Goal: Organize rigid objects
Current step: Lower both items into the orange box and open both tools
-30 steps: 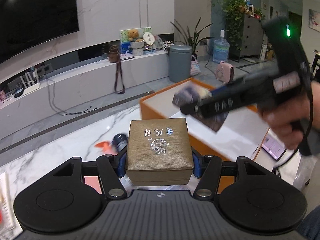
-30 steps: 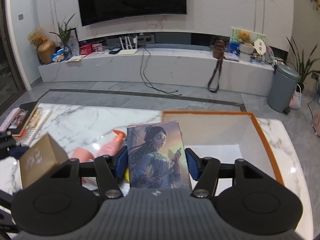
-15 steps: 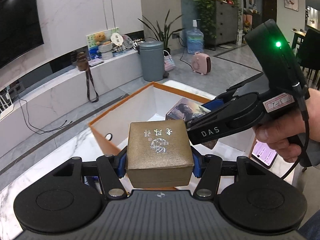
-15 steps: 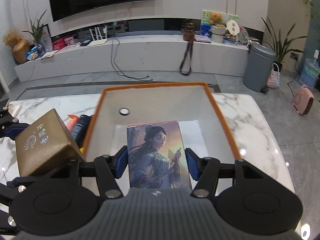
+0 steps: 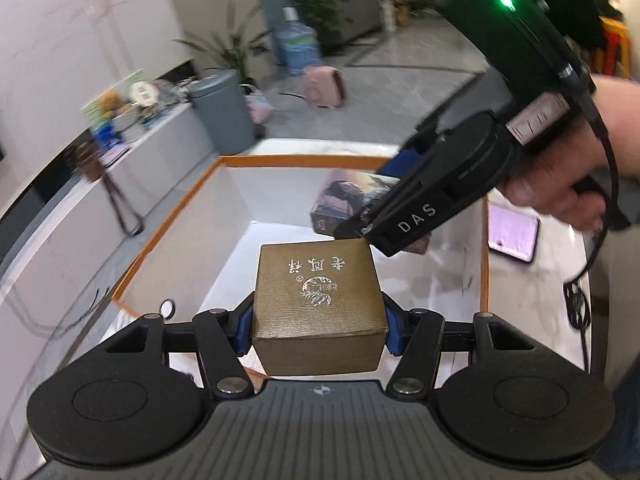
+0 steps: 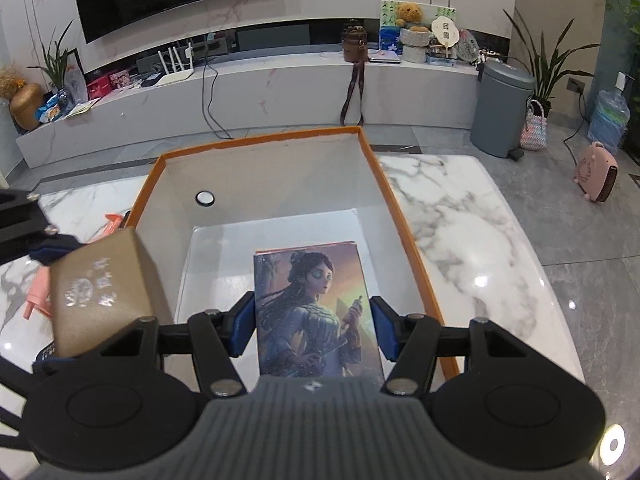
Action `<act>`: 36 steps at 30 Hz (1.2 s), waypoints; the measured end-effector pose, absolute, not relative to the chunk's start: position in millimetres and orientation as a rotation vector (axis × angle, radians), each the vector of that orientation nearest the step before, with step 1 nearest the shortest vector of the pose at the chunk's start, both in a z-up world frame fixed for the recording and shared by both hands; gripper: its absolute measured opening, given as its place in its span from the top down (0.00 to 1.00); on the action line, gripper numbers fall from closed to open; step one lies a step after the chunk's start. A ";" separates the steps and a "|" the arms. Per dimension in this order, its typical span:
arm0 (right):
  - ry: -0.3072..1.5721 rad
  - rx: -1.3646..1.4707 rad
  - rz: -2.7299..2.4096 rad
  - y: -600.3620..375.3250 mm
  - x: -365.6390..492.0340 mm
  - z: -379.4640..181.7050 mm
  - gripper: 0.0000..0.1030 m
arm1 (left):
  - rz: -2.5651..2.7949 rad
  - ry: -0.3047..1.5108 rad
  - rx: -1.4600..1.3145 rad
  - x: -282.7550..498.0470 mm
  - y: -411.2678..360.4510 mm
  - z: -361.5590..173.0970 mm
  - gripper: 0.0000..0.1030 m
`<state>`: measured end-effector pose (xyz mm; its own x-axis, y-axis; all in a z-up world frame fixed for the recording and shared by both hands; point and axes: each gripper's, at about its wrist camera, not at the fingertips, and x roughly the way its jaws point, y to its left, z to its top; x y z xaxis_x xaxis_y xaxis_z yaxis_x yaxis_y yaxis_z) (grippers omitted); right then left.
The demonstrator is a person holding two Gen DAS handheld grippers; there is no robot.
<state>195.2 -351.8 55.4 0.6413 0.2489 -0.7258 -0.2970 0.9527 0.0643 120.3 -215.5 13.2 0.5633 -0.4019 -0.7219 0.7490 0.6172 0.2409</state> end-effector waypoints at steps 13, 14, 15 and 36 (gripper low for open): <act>0.946 -0.206 0.284 -333.2 198.8 25.6 0.40 | -0.908 0.863 0.768 145.7 -237.1 -31.0 0.34; 0.953 -0.212 0.285 -331.8 198.4 23.9 0.40 | -0.913 0.873 0.775 146.6 -238.4 -32.8 0.34; 0.961 -0.215 0.286 -331.1 198.3 22.2 0.40 | -0.923 0.883 0.781 147.2 -240.3 -36.0 0.34; 1.109 -0.232 0.295 -311.6 200.3 -5.9 0.40 | -0.980 0.974 0.816 167.8 -245.4 -64.1 0.34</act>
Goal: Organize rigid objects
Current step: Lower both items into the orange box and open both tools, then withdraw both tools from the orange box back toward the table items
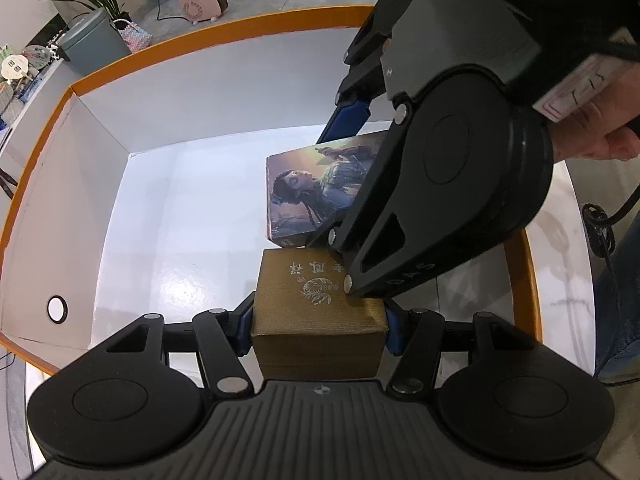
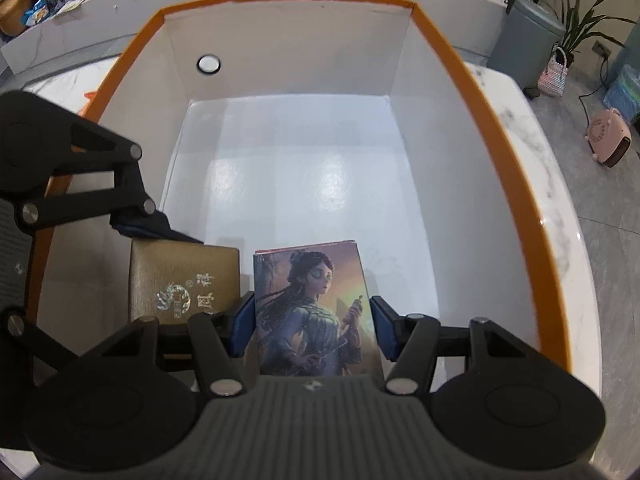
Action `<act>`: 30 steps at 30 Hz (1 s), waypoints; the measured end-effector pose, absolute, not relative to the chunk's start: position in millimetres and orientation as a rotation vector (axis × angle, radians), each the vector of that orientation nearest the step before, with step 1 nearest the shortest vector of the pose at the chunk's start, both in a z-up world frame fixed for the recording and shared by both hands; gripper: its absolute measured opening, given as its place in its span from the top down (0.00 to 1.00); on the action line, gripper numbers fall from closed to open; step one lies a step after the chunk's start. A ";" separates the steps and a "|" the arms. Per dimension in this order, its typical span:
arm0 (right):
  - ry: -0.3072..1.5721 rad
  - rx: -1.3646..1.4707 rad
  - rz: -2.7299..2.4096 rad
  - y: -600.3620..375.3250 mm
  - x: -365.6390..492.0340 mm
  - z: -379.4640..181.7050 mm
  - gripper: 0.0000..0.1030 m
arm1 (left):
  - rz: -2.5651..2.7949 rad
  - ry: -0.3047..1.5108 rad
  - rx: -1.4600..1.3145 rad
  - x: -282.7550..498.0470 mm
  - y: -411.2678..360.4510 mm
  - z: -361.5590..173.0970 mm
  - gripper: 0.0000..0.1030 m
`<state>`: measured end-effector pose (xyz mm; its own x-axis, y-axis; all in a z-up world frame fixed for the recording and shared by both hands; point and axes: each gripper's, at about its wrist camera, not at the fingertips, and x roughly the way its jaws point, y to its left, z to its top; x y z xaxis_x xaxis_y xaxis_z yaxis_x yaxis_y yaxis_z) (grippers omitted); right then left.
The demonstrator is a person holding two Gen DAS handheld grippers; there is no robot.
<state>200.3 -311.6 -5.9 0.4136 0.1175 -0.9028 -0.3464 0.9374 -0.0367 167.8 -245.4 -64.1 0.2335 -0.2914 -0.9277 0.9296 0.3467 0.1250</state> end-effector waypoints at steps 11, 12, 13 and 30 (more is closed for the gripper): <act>1.118 -0.239 0.294 -310.1 197.7 -5.6 0.40 | -0.967 0.999 0.809 176.3 -244.7 -65.2 0.34; 1.118 -0.239 0.294 -311.2 197.9 -5.5 0.40 | -0.963 0.999 0.812 177.0 -244.9 -65.3 0.34; 1.120 -0.240 0.294 -311.7 198.3 -5.5 0.40 | -0.959 1.000 0.814 177.0 -245.8 -66.4 0.34; 1.076 -0.211 0.288 -314.8 195.9 7.3 0.32 | -0.910 0.965 0.785 184.9 -241.8 -44.5 0.22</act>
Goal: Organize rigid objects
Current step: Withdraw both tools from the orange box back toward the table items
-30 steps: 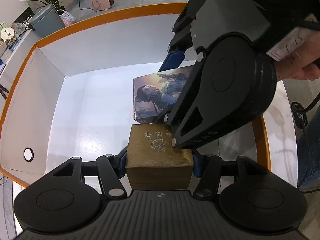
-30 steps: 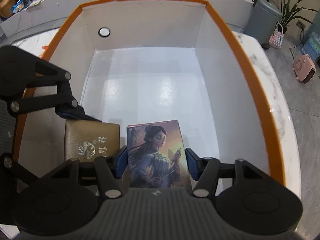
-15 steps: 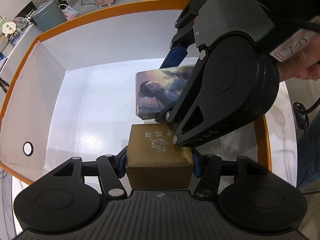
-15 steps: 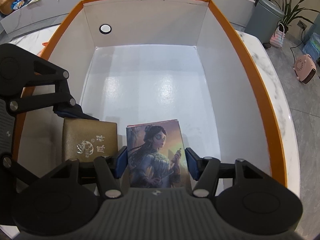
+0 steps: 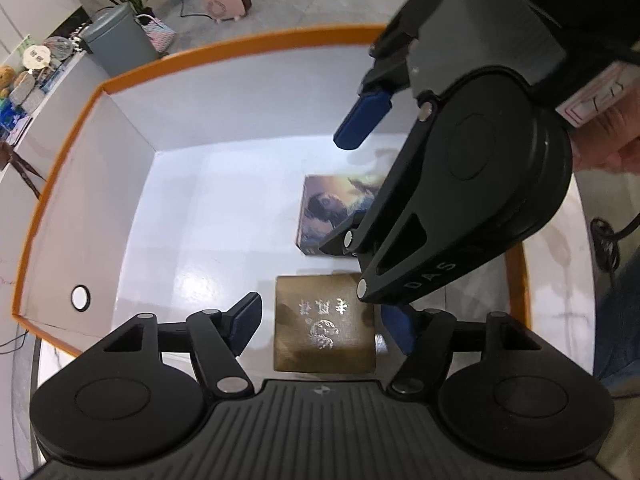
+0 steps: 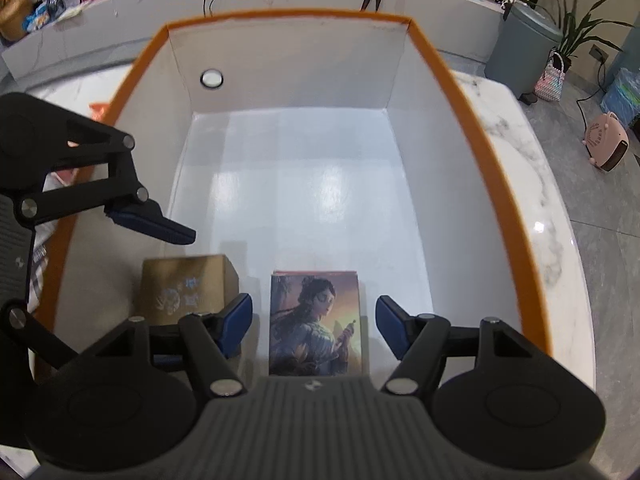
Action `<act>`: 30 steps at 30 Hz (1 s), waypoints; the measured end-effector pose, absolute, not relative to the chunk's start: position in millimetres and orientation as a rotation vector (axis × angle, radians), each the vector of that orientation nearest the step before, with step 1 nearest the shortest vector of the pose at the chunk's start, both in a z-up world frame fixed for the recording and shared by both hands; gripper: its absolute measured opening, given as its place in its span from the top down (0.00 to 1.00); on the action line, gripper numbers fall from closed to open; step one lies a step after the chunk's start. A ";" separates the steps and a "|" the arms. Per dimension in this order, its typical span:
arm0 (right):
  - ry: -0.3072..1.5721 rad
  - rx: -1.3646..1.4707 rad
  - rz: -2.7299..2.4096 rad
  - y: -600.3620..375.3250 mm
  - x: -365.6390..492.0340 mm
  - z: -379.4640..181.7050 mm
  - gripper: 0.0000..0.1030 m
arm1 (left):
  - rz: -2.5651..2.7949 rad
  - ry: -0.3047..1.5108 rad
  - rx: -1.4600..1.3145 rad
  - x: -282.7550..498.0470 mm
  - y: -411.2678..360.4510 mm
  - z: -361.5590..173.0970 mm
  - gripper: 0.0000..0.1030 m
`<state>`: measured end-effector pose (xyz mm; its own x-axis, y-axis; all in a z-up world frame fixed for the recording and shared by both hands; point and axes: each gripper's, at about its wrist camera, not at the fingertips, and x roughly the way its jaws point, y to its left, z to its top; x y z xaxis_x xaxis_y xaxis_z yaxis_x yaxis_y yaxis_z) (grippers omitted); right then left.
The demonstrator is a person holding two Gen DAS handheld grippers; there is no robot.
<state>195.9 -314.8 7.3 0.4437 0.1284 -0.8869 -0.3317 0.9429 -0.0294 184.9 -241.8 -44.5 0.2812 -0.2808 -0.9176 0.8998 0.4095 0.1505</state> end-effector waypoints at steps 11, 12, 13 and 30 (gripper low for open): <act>1.019 -0.174 0.249 -320.3 192.2 25.8 0.32 | -0.875 0.881 0.741 165.9 -227.1 -6.1 0.22; 1.011 -0.172 0.248 -319.2 192.7 28.4 0.32 | -0.871 0.876 0.729 164.9 -224.8 -1.7 0.22; 1.005 -0.169 0.248 -318.1 191.9 31.2 0.32 | -0.867 0.872 0.719 163.7 -222.7 3.8 0.22; 0.922 -0.218 0.269 -285.8 168.8 66.2 0.32 | -0.788 0.812 0.656 129.8 -172.7 51.6 0.22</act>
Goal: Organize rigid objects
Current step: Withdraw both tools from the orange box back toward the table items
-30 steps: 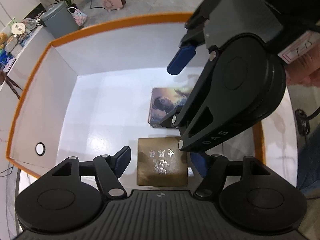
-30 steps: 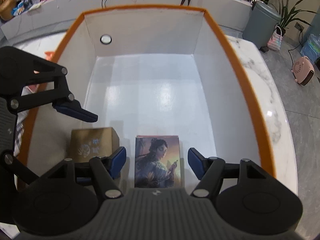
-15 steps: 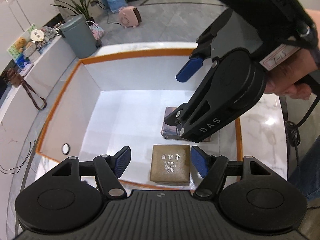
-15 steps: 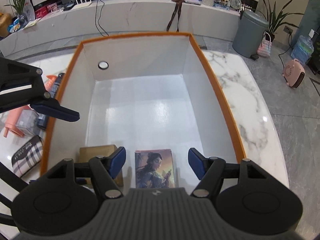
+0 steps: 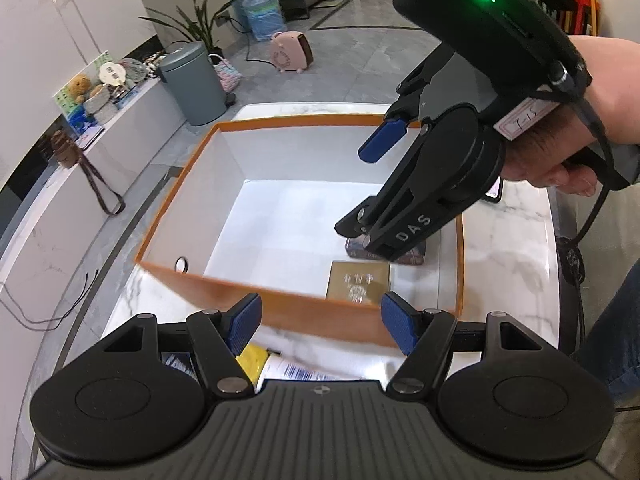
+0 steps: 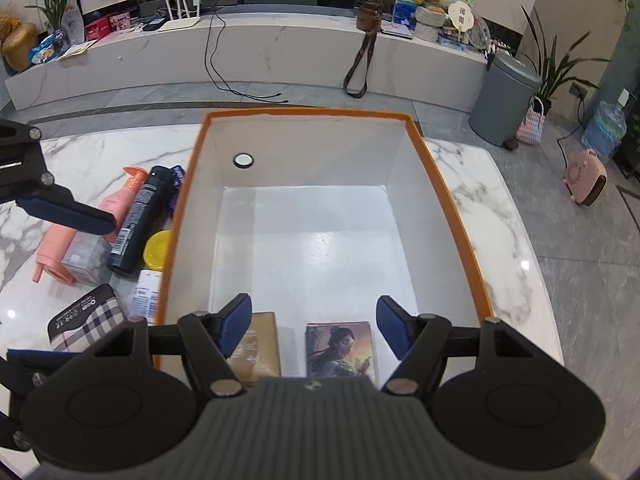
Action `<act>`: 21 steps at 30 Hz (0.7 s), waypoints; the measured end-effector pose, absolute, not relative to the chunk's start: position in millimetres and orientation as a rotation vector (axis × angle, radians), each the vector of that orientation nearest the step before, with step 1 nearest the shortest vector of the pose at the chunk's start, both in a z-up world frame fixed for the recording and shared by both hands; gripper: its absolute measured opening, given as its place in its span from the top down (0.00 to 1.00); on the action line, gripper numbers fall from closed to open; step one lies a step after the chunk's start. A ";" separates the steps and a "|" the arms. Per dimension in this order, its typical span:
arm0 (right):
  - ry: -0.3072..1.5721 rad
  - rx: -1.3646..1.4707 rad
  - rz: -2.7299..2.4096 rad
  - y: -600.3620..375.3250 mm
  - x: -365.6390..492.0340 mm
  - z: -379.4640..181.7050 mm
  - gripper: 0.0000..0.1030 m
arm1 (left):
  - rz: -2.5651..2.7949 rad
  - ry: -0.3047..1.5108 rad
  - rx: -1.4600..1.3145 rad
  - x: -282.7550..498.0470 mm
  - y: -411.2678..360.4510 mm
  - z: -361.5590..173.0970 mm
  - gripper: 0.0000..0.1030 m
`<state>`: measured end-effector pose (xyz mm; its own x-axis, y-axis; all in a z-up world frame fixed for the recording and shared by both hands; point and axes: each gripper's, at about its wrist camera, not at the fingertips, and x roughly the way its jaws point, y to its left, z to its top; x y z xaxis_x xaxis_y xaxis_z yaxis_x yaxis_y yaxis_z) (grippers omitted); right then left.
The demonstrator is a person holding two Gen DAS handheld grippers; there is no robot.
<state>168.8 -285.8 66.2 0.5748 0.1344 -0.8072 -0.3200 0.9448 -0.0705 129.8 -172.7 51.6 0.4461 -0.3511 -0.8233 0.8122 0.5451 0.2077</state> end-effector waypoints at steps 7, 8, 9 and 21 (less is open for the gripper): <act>0.899 -0.252 0.291 -269.3 157.6 73.9 0.32 | -0.751 0.799 0.632 116.2 -143.8 59.3 0.21; 0.897 -0.260 0.295 -266.5 156.3 74.2 0.32 | -0.745 0.798 0.623 114.2 -138.4 60.8 0.21; 0.894 -0.267 0.298 -263.5 154.9 75.2 0.32 | -0.738 0.798 0.612 112.4 -132.8 61.6 0.21; 0.838 -0.317 0.338 -220.3 137.2 89.4 0.32 | -0.671 0.821 0.539 89.7 -77.2 60.4 0.20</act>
